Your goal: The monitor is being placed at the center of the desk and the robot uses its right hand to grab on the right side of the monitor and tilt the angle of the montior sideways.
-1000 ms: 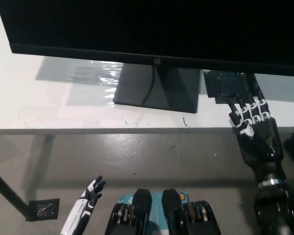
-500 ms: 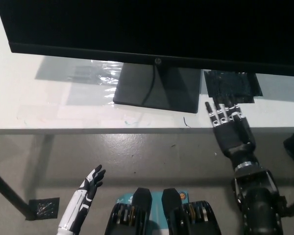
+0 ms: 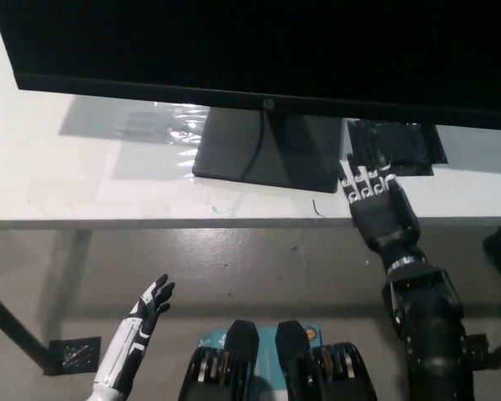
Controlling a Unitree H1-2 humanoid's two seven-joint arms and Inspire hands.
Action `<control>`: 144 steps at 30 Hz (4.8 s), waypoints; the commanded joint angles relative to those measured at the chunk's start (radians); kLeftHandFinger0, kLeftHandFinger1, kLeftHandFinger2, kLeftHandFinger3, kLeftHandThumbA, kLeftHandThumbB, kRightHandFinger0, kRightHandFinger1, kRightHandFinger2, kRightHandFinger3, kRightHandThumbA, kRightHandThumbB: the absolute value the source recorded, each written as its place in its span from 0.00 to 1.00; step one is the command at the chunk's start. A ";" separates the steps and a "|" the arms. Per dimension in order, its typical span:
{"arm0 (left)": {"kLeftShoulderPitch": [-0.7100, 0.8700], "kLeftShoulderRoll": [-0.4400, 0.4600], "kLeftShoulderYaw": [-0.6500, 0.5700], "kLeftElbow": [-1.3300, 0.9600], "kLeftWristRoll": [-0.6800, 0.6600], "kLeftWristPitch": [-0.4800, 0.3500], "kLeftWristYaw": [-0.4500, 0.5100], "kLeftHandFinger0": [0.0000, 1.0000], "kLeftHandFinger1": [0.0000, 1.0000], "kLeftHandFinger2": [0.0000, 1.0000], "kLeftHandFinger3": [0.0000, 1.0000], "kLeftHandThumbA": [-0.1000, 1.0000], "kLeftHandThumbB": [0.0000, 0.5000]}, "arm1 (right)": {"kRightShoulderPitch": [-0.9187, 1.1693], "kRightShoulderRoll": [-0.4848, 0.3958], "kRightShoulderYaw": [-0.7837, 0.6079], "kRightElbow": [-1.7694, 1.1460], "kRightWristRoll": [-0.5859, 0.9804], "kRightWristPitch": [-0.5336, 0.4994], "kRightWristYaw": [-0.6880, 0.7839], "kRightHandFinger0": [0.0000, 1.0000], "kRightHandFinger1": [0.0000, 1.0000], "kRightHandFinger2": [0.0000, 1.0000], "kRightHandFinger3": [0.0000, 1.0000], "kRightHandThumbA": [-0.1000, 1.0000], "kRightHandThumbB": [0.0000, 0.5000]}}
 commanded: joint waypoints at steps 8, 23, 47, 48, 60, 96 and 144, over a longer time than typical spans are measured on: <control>-0.012 -0.004 0.017 -0.026 -0.014 -0.040 -0.019 1.00 1.00 1.00 1.00 1.00 0.57 | -0.149 -0.043 -0.060 -0.062 0.012 0.018 -0.016 1.00 1.00 1.00 1.00 1.00 0.72; -0.005 -0.006 0.017 -0.029 -0.012 -0.040 -0.019 1.00 1.00 1.00 1.00 1.00 0.58 | -0.293 -0.114 -0.085 0.176 -0.064 -0.066 0.011 1.00 1.00 1.00 1.00 1.00 0.73; -0.016 0.000 0.014 -0.022 0.004 -0.040 0.001 1.00 1.00 1.00 1.00 1.00 0.57 | -0.440 -0.179 -0.139 0.715 -0.152 -0.224 0.193 1.00 1.00 1.00 1.00 1.00 0.77; -0.016 -0.001 0.015 -0.022 0.003 -0.040 0.000 1.00 1.00 1.00 1.00 1.00 0.58 | -0.444 -0.180 -0.140 0.720 -0.155 -0.225 0.195 1.00 1.00 1.00 1.00 1.00 0.77; -0.018 -0.004 0.014 -0.021 0.004 -0.040 0.002 1.00 1.00 1.00 1.00 1.00 0.57 | -0.565 -0.193 -0.155 0.807 -0.198 -0.276 0.078 1.00 1.00 1.00 1.00 1.00 0.77; -0.065 0.016 0.011 -0.006 0.008 -0.040 -0.016 1.00 1.00 1.00 1.00 1.00 0.64 | 0.161 0.041 0.202 -0.559 -0.248 0.002 0.235 1.00 1.00 1.00 1.00 1.00 0.89; -0.029 0.024 -0.025 0.029 0.059 -0.040 0.013 1.00 1.00 1.00 1.00 1.00 0.74 | 0.559 -0.155 0.485 -0.350 -1.179 -0.683 -0.128 1.00 1.00 1.00 1.00 1.00 0.94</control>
